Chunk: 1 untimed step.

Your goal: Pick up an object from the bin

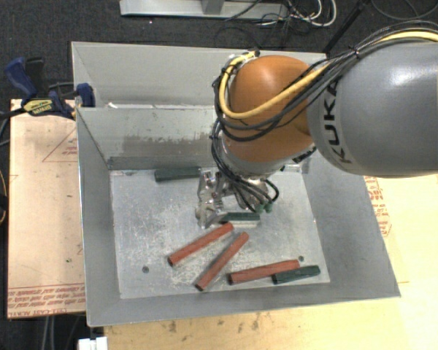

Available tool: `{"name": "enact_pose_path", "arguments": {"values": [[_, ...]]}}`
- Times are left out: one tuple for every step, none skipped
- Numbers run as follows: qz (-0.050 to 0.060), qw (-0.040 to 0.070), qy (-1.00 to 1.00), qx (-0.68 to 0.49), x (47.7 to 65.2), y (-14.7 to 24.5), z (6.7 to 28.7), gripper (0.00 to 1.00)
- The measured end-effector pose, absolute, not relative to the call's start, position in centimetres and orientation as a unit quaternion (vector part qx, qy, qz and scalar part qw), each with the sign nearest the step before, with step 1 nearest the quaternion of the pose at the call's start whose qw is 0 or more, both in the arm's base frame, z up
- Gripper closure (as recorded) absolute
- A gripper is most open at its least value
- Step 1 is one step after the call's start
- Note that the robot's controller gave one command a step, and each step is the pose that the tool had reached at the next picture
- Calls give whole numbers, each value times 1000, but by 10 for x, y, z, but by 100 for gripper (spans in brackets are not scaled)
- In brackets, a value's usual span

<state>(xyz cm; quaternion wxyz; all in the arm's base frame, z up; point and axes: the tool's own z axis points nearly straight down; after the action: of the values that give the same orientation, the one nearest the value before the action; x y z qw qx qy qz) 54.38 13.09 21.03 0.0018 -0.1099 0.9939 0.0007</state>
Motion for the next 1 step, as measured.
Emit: {"name": "enact_pose_path", "arguments": {"values": [[1,1,994,-110,544,131,210,0]]}}
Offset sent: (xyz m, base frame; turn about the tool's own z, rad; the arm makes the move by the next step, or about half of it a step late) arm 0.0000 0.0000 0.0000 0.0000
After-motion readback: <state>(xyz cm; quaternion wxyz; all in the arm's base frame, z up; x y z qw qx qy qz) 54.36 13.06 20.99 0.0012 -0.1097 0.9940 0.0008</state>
